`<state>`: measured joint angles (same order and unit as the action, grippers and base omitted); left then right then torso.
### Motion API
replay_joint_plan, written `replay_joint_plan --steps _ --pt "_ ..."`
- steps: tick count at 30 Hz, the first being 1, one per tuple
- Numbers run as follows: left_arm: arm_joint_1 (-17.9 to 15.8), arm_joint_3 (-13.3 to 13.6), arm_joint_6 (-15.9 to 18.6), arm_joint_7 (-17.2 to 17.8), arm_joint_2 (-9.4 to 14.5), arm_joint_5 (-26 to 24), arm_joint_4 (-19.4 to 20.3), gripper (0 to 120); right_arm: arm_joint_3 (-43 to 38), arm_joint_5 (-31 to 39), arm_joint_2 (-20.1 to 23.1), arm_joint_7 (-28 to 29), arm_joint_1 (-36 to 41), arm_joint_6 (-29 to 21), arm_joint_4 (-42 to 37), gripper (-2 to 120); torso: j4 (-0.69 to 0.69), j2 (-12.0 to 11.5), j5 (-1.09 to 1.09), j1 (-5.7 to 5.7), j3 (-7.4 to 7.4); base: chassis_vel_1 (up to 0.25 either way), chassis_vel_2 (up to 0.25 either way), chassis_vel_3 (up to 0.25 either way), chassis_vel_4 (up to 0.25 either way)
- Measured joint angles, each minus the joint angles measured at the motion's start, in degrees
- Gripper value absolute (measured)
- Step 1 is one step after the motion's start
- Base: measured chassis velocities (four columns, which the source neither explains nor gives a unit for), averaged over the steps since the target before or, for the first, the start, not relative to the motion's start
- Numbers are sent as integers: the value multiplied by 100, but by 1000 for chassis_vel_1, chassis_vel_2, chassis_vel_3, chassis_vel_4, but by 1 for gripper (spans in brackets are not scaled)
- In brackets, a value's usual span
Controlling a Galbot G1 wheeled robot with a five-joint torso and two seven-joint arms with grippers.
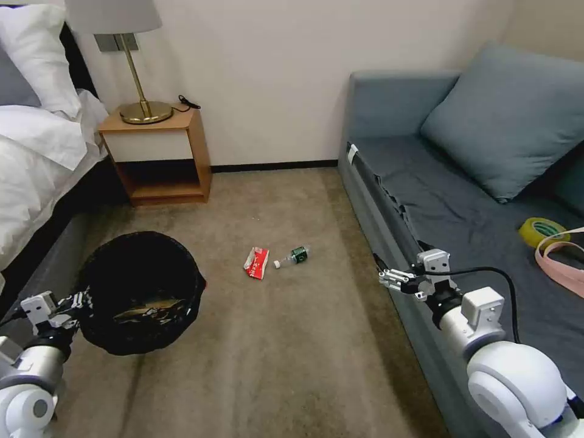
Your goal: Pick up the trash bin, then pick up the garbage on the floor and place it into the trash bin.
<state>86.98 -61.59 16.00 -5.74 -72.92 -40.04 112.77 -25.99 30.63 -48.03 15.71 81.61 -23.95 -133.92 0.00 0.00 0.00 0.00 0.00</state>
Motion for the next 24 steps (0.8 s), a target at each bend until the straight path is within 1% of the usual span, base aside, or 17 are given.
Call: replay_joint_plan --steps 5,21,24 --pt "-3 -46 -2 -6 -2 -26 -24 4 0 40 6 -38 -40 -65 15 100 0 0 0 0 0 0 0 0 0" --pt "-5 -146 -4 -12 -8 -93 -37 4 25 97 54 -47 -133 -46 44 100 0 0 0 0 0 0 0 0 0" --pt "-60 -147 -4 41 -2 -84 -58 4 47 95 60 -46 -138 -9 52 100 1 0 0 0 0 0 0 0 0"
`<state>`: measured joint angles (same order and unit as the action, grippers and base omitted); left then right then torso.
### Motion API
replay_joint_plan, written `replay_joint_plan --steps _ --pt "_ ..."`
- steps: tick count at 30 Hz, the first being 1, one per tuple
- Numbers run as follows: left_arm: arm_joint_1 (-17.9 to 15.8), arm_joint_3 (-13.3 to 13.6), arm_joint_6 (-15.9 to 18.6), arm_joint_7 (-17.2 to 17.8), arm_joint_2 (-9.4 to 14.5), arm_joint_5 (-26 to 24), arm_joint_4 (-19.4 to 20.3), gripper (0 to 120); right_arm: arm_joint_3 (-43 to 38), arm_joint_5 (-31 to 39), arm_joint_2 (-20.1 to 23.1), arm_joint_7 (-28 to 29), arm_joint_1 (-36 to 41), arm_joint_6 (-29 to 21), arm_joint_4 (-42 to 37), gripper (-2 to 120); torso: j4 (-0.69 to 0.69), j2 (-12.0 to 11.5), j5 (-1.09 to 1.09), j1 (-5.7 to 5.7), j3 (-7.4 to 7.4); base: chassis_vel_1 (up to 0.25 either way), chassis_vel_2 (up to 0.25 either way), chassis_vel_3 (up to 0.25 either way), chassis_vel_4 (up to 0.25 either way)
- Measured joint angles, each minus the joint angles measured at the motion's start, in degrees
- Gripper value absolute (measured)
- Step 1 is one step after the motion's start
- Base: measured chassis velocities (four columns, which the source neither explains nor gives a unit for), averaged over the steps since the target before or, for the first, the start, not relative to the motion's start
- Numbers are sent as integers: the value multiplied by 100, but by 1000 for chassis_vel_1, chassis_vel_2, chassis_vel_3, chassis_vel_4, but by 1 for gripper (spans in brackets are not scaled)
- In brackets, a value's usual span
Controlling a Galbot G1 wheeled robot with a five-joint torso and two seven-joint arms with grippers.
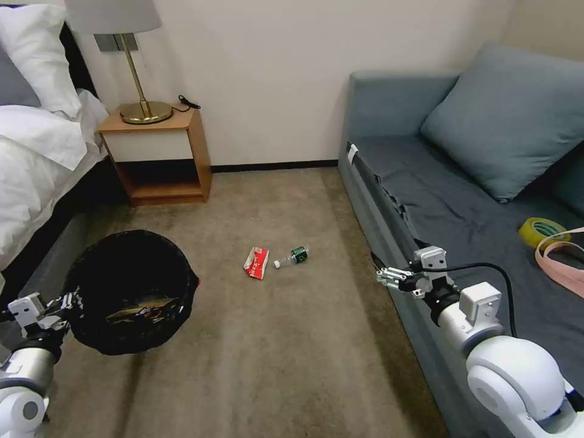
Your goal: Pick up the trash bin, then pick up the garbage on the floor and place it into the trash bin.
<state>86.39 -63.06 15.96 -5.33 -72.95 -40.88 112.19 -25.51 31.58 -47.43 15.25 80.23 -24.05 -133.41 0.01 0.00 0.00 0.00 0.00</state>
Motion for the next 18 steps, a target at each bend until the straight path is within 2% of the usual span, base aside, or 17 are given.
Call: replay_joint_plan --steps 7,18 --pt "-36 -20 6 81 35 74 -26 4 62 -11 -14 5 -10 20 16 100 0 0 0 0 0 0 0 0 0" --pt "-57 -82 24 141 97 74 -48 4 96 -21 10 8 -28 41 29 100 0 0 0 0 0 -72 60 61 -61"
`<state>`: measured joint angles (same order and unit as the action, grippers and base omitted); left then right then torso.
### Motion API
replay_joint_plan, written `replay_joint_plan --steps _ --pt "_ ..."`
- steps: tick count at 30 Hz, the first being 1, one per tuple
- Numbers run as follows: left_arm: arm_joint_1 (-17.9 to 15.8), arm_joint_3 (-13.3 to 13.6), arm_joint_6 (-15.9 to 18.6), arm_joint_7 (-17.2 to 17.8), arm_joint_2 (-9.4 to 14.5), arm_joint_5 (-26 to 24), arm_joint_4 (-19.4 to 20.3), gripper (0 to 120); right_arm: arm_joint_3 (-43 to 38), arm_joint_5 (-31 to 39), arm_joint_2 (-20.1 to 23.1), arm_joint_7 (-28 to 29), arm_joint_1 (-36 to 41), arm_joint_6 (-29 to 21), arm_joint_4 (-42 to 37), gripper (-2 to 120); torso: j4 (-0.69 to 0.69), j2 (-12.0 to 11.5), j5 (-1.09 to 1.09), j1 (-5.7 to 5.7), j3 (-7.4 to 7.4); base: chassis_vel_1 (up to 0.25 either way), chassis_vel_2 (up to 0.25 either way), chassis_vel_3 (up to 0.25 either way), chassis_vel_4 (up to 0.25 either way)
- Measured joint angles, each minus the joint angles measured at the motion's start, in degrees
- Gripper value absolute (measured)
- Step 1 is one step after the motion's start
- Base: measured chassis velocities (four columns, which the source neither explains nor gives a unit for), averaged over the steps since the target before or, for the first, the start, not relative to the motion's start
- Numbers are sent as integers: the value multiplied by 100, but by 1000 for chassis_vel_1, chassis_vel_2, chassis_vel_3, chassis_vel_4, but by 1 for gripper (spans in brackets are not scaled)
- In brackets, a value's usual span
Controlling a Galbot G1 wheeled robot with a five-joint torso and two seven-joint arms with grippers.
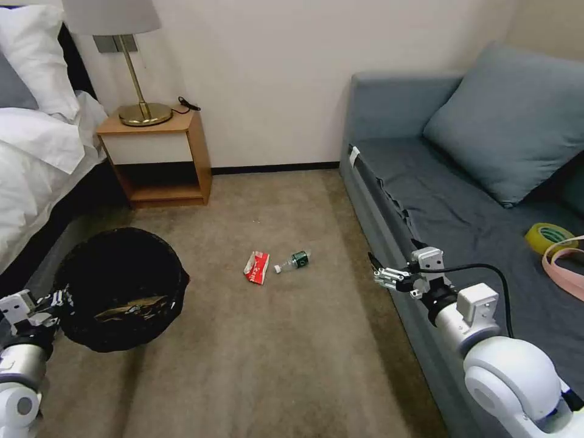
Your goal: Pick up the trash bin, then pick up the garbage on the floor and place it into the trash bin.
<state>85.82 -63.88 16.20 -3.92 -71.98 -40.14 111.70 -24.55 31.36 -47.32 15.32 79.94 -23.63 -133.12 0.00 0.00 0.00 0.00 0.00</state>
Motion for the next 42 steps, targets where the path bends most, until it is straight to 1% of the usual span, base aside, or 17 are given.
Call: replay_joint_plan --steps 11,26,36,42 --pt "-25 -11 9 6 3 -18 9 4 13 1 -1 9 -17 0 15 100 0 0 0 0 0 -10 7 8 -9" --pt "-5 -42 10 -1 -49 -28 33 4 25 24 2 -5 -50 30 33 100 0 0 1 0 0 -59 76 69 -74" --pt "-10 -62 11 -1 -76 -34 46 4 90 26 33 -39 -116 93 62 100 1 0 0 0 0 -107 91 99 -90" --pt "-18 -63 15 8 -90 -34 50 4 147 32 61 -67 -182 104 82 100 0 0 0 0 0 -139 152 155 -142"
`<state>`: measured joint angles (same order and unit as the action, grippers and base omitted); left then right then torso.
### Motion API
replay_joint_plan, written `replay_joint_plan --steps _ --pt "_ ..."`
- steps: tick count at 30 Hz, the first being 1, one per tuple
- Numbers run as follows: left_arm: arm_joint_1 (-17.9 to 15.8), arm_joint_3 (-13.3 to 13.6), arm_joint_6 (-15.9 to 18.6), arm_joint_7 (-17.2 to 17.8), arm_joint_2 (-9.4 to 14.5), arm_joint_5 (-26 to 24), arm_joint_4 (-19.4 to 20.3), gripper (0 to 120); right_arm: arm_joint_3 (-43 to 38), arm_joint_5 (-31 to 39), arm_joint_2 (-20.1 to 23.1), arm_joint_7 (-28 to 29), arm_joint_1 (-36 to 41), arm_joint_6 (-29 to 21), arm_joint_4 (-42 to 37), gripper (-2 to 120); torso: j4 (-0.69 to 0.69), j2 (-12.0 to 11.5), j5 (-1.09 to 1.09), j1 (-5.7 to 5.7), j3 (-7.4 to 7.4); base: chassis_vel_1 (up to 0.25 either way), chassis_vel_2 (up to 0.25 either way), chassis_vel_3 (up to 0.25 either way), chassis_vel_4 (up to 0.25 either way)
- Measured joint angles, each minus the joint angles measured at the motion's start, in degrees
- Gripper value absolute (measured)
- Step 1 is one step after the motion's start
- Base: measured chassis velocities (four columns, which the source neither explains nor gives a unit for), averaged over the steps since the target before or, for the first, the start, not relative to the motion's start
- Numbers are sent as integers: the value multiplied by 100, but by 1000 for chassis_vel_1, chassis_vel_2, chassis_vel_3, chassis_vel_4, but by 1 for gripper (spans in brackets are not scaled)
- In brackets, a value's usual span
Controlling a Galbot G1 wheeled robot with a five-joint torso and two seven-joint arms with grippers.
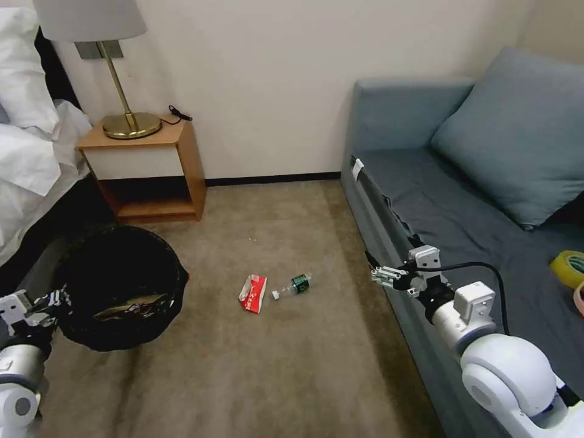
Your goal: Pick up the trash bin, then pick up the garbage on the floor and place it into the trash bin.
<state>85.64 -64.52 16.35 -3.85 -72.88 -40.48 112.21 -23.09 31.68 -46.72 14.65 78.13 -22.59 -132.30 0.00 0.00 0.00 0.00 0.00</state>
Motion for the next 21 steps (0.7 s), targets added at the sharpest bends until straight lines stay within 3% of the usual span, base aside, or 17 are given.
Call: replay_joint_plan --steps 17,21 --pt "-4 -20 5 58 -17 -25 4 4 110 -33 60 -23 -113 89 66 100 0 0 0 0 0 -160 159 159 -163" --pt "14 -23 3 54 -24 -27 4 4 161 -141 85 -56 -105 336 146 100 2 0 0 0 -1 -136 123 117 -135"
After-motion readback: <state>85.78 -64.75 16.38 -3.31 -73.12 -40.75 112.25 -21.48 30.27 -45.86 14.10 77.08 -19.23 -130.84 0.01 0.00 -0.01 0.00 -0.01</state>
